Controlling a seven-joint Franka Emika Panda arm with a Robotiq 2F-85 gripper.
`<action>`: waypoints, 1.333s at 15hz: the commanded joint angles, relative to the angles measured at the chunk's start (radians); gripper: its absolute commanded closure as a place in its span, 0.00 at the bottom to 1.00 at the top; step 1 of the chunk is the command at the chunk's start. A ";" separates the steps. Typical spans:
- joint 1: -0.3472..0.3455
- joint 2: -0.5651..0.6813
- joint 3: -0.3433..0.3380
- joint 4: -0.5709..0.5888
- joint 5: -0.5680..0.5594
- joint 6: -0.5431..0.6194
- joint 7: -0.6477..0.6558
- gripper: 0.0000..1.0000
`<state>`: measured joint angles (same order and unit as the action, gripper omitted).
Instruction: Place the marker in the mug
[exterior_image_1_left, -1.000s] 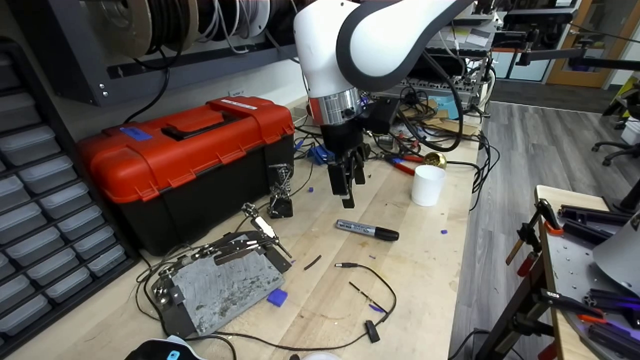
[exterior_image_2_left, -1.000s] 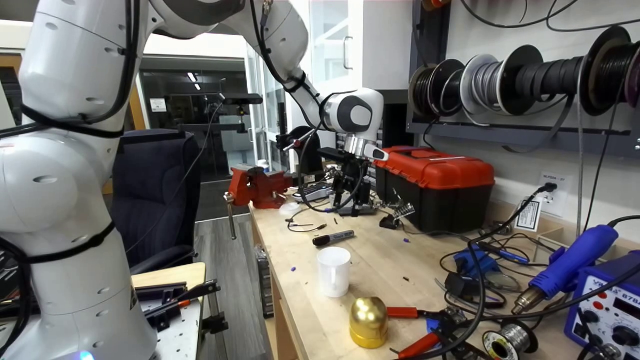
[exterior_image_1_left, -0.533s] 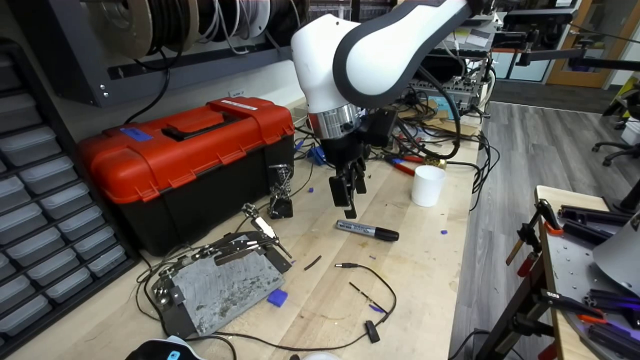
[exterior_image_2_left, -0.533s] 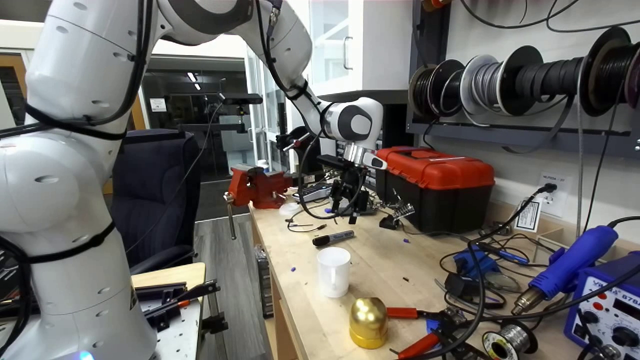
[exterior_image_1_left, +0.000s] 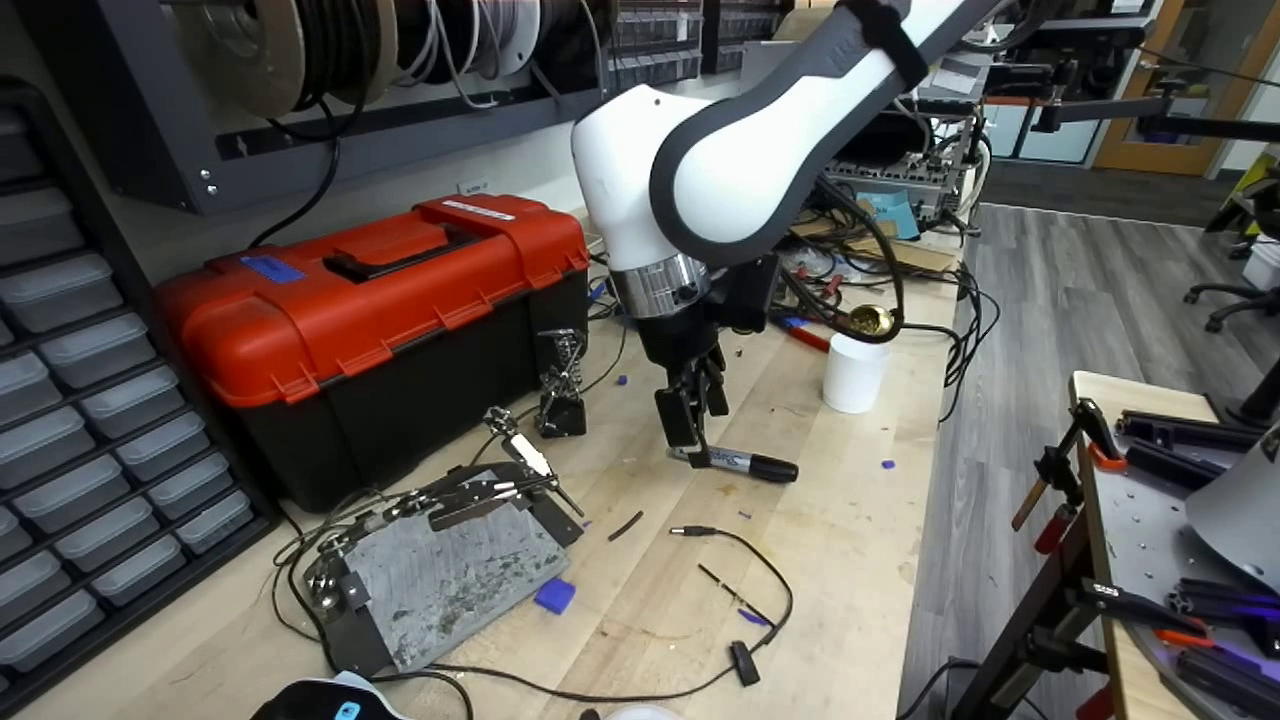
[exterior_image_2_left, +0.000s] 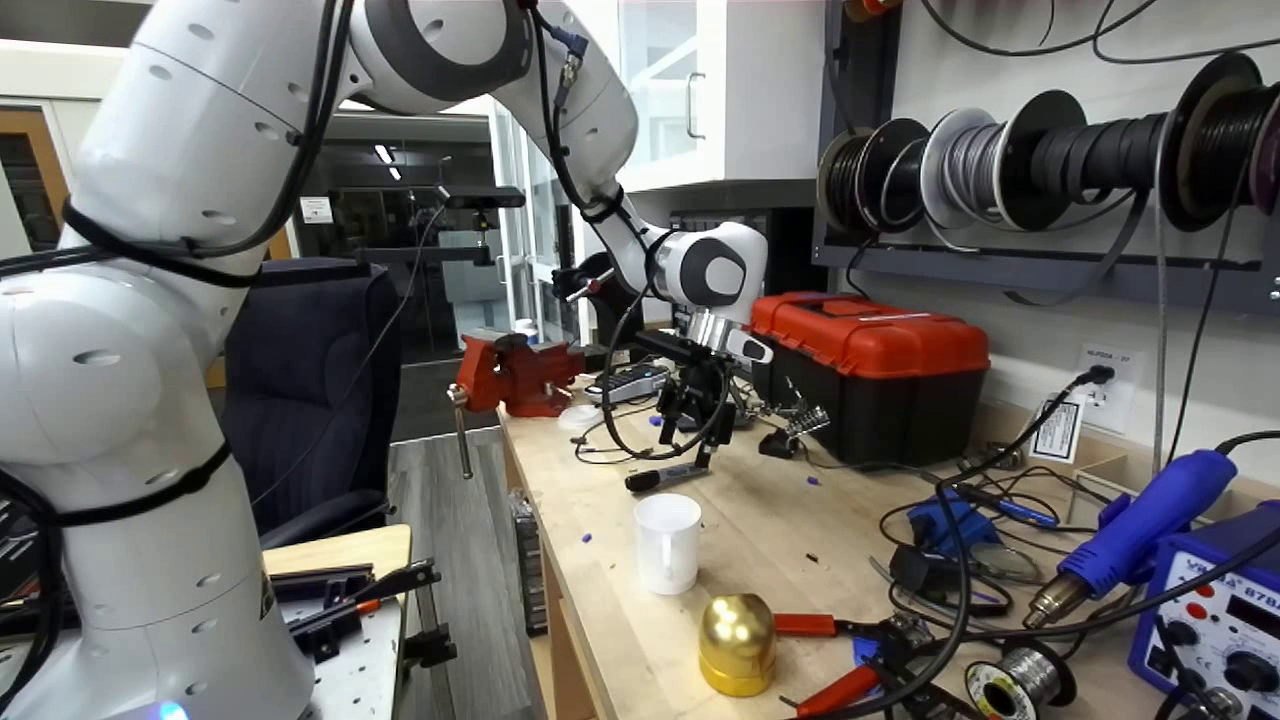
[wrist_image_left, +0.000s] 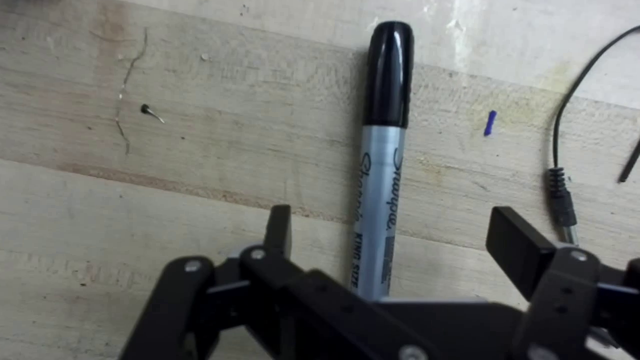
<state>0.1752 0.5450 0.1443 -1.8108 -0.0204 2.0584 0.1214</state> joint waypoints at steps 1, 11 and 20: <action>0.017 0.044 -0.012 0.051 -0.004 -0.003 -0.021 0.00; 0.008 0.101 -0.012 0.091 0.010 -0.009 -0.050 0.48; 0.001 0.078 -0.013 0.084 0.013 -0.011 -0.070 0.98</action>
<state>0.1784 0.6333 0.1362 -1.7197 -0.0161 2.0547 0.0802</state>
